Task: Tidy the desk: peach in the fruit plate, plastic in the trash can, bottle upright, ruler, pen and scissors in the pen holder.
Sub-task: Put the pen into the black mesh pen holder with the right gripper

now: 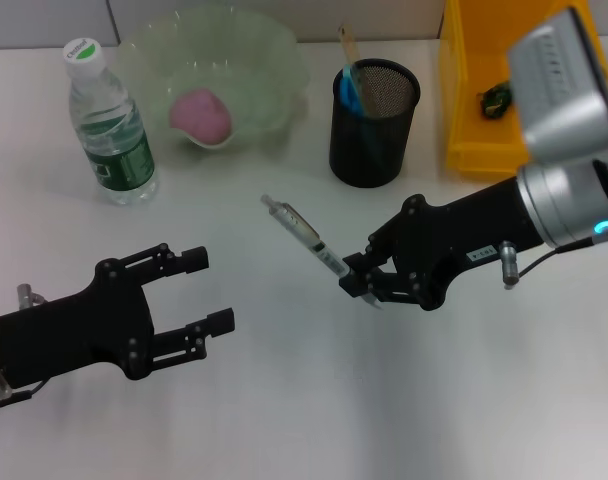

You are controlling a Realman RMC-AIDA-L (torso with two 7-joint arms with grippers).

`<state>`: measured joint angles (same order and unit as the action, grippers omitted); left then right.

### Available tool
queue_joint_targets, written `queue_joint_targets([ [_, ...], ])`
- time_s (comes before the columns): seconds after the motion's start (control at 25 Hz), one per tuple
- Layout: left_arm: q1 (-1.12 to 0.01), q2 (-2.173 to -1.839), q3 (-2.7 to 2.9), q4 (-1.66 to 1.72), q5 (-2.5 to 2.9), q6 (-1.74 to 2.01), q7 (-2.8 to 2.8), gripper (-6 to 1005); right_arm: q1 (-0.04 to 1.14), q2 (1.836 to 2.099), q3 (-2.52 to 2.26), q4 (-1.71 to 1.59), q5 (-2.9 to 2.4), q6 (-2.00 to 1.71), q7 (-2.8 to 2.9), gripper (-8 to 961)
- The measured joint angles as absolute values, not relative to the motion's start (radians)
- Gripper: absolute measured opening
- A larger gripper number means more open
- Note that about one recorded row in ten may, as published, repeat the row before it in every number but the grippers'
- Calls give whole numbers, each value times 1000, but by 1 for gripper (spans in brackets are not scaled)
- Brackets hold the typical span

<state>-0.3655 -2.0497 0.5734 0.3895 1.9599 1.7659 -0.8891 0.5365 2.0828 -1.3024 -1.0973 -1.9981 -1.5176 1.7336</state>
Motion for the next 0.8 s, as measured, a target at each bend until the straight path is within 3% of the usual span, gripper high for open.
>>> queue_joint_targets([
  [0.32,-367,-2061,569,380,1930,1775,-911,754,476,2082,-1239,-869,-1738,-1480,1368,149],
  [0.8,-382,-2065,568,351,1915,1778,-918,754,480,2082,-1195,-579,-1511,-1479,1043,155],
])
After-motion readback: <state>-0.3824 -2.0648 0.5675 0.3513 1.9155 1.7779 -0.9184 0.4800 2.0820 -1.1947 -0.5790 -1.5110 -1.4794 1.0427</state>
